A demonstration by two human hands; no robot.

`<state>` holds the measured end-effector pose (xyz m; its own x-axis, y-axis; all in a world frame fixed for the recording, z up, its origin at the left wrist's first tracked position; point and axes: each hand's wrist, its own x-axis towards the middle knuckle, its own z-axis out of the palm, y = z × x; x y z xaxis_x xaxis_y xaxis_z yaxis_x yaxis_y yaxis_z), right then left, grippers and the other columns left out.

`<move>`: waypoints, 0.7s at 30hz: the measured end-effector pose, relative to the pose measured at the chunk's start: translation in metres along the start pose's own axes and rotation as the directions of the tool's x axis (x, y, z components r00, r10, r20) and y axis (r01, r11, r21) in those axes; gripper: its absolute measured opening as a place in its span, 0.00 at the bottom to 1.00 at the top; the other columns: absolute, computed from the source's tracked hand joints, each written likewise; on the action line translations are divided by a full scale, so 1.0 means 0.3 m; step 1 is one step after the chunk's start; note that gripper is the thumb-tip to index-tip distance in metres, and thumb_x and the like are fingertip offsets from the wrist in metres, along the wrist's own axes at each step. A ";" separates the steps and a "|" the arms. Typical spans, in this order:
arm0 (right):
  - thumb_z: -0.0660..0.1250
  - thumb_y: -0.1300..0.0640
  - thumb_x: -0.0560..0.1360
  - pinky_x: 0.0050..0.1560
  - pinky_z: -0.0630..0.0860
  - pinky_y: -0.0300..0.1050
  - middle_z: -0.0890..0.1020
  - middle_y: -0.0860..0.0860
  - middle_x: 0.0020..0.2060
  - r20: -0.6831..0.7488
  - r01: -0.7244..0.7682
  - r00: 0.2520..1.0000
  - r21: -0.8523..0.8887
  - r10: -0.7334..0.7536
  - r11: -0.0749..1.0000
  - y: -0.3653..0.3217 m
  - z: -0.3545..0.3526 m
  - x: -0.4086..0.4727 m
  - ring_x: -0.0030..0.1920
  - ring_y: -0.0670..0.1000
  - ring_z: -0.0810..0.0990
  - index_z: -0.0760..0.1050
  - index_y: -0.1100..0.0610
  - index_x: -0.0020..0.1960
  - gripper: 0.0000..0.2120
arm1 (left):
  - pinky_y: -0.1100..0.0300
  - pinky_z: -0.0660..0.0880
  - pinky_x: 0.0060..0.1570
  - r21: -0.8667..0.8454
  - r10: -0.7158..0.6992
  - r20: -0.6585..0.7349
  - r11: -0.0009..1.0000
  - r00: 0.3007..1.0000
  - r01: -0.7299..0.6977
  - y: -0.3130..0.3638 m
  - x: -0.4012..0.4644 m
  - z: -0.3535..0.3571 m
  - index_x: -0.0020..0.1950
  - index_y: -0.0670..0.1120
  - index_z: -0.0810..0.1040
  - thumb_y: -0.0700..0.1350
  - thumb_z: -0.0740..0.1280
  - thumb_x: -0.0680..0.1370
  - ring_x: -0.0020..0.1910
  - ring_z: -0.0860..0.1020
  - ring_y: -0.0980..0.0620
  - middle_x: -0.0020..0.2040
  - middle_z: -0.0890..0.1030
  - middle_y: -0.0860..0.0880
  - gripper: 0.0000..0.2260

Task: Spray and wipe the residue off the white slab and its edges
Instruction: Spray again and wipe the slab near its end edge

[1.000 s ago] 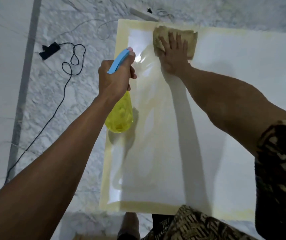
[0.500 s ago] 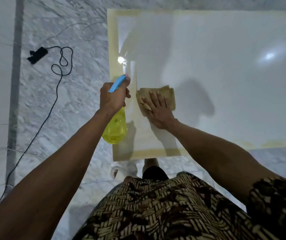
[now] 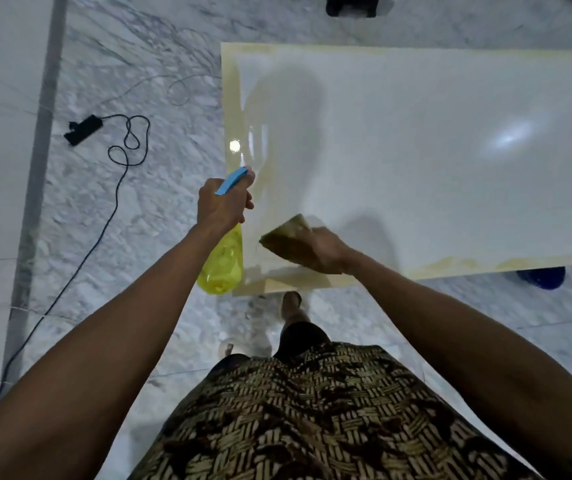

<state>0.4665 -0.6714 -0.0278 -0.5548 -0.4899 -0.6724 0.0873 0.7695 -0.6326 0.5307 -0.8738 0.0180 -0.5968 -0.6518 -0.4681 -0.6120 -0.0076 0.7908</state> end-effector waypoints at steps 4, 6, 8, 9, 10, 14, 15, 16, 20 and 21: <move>0.58 0.42 0.80 0.58 0.79 0.53 0.84 0.59 0.52 -0.155 0.042 0.988 0.410 0.024 0.911 -0.102 -0.207 0.166 0.54 0.60 0.83 0.81 0.59 0.53 0.22 | 0.63 0.75 0.28 -0.026 0.035 -0.023 0.999 0.999 -0.036 0.093 0.073 -0.025 0.45 0.39 0.85 0.61 0.70 0.81 0.22 0.76 0.55 0.39 0.87 0.45 0.24; 0.57 0.42 0.80 0.57 0.80 0.54 0.84 0.59 0.53 -0.204 0.073 0.978 0.492 0.033 0.867 -0.172 -0.313 0.292 0.55 0.61 0.83 0.81 0.60 0.55 0.24 | 0.63 0.75 0.26 -0.056 0.050 -0.039 0.997 0.998 -0.052 0.142 0.125 -0.032 0.48 0.38 0.86 0.59 0.70 0.81 0.25 0.79 0.54 0.39 0.87 0.44 0.23; 0.56 0.45 0.80 0.54 0.80 0.52 0.84 0.57 0.49 -0.299 0.079 0.953 0.422 0.056 0.903 -0.268 -0.390 0.404 0.52 0.60 0.83 0.80 0.61 0.55 0.22 | 0.63 0.75 0.25 -0.091 0.064 -0.046 0.994 0.997 -0.068 0.189 0.180 -0.035 0.51 0.38 0.87 0.58 0.71 0.81 0.28 0.81 0.54 0.40 0.86 0.43 0.22; 0.55 0.46 0.81 0.51 0.79 0.49 0.82 0.55 0.47 -0.343 0.079 0.938 0.345 0.048 0.935 -0.318 -0.421 0.462 0.50 0.58 0.82 0.78 0.62 0.55 0.21 | 0.63 0.74 0.25 -0.099 0.070 -0.050 0.992 0.996 -0.075 0.215 0.212 -0.036 0.52 0.38 0.87 0.57 0.71 0.81 0.28 0.81 0.56 0.40 0.86 0.42 0.20; 0.54 0.48 0.82 0.48 0.75 0.47 0.79 0.54 0.47 -0.377 0.092 0.926 0.230 0.002 0.969 -0.374 -0.449 0.512 0.48 0.56 0.79 0.76 0.63 0.57 0.21 | 0.64 0.74 0.25 -0.102 0.075 -0.056 0.992 0.996 -0.080 0.244 0.245 -0.037 0.53 0.39 0.87 0.56 0.71 0.82 0.27 0.80 0.58 0.41 0.86 0.41 0.20; 0.51 0.52 0.83 0.45 0.64 0.40 0.77 0.55 0.52 -0.410 0.221 0.875 -0.133 -0.257 0.966 -0.544 -0.564 0.752 0.51 0.54 0.76 0.71 0.63 0.66 0.20 | 0.65 0.73 0.24 -0.086 0.081 -0.112 0.992 0.990 -0.091 0.366 0.392 -0.029 0.44 0.39 0.84 0.57 0.70 0.82 0.20 0.75 0.59 0.45 0.87 0.36 0.21; 0.50 0.52 0.84 0.46 0.64 0.40 0.77 0.55 0.56 -0.412 0.241 0.863 -0.173 -0.293 0.955 -0.581 -0.586 0.819 0.54 0.54 0.76 0.68 0.61 0.69 0.20 | 0.66 0.72 0.24 -0.085 0.081 -0.127 0.992 0.989 -0.092 0.391 0.427 -0.026 0.42 0.39 0.83 0.57 0.69 0.82 0.19 0.74 0.59 0.46 0.87 0.36 0.22; 0.50 0.52 0.84 0.50 0.66 0.42 0.77 0.55 0.60 -0.422 0.261 0.844 -0.214 -0.330 0.942 -0.617 -0.600 0.879 0.58 0.55 0.76 0.66 0.58 0.72 0.20 | 0.66 0.72 0.24 -0.081 0.083 -0.137 0.992 0.987 -0.095 0.408 0.458 -0.025 0.40 0.41 0.82 0.57 0.69 0.82 0.19 0.74 0.60 0.46 0.87 0.36 0.22; 0.50 0.52 0.85 0.73 0.57 0.63 0.62 0.58 0.76 -0.310 0.147 0.869 -0.582 -0.385 0.800 -0.680 -0.599 1.221 0.76 0.58 0.61 0.55 0.53 0.79 0.23 | 0.67 0.71 0.25 -0.081 0.084 -0.170 0.992 0.982 -0.099 0.431 0.580 -0.018 0.39 0.41 0.81 0.58 0.68 0.83 0.20 0.74 0.59 0.44 0.87 0.38 0.23; 0.49 0.51 0.85 0.73 0.60 0.65 0.62 0.58 0.77 -0.269 0.142 0.861 -0.688 -0.431 0.712 -0.672 -0.576 1.300 0.77 0.59 0.61 0.57 0.51 0.79 0.22 | 0.67 0.72 0.26 -0.089 0.084 -0.178 0.991 0.980 -0.101 0.425 0.615 -0.011 0.39 0.41 0.82 0.58 0.68 0.83 0.21 0.74 0.58 0.43 0.87 0.39 0.23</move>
<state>0.0896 -0.9468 -0.0962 -0.7377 -0.6438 -0.2033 -0.5856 0.7600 -0.2819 0.3443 -0.9976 0.0338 -0.5444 -0.7746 -0.3220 -0.5000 -0.0086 0.8660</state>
